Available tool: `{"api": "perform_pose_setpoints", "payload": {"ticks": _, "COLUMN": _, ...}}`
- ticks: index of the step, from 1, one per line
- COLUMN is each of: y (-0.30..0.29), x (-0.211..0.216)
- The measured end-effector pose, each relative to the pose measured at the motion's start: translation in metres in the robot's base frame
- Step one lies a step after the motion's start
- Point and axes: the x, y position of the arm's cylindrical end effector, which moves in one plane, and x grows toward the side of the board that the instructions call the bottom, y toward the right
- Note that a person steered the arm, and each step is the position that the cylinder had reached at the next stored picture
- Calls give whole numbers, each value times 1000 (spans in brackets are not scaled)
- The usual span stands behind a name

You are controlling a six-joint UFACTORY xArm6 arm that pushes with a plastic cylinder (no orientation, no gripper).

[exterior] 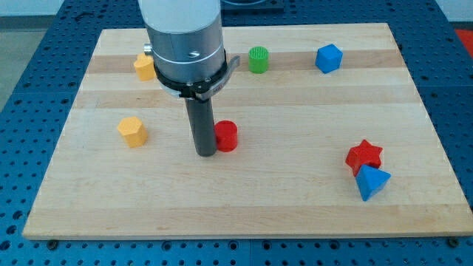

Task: Slide the red circle to blue triangle

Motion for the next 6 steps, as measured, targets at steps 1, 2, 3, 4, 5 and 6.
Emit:
{"api": "perform_pose_setpoints", "payload": {"ticks": 1, "y": -18, "x": -11}}
{"api": "perform_pose_setpoints", "payload": {"ticks": 2, "y": -22, "x": -34}}
{"api": "perform_pose_setpoints", "payload": {"ticks": 3, "y": 7, "x": -36}}
{"api": "perform_pose_setpoints", "payload": {"ticks": 4, "y": 52, "x": -34}}
{"api": "perform_pose_setpoints", "payload": {"ticks": 5, "y": 92, "x": -17}}
{"api": "perform_pose_setpoints", "payload": {"ticks": 6, "y": 115, "x": 9}}
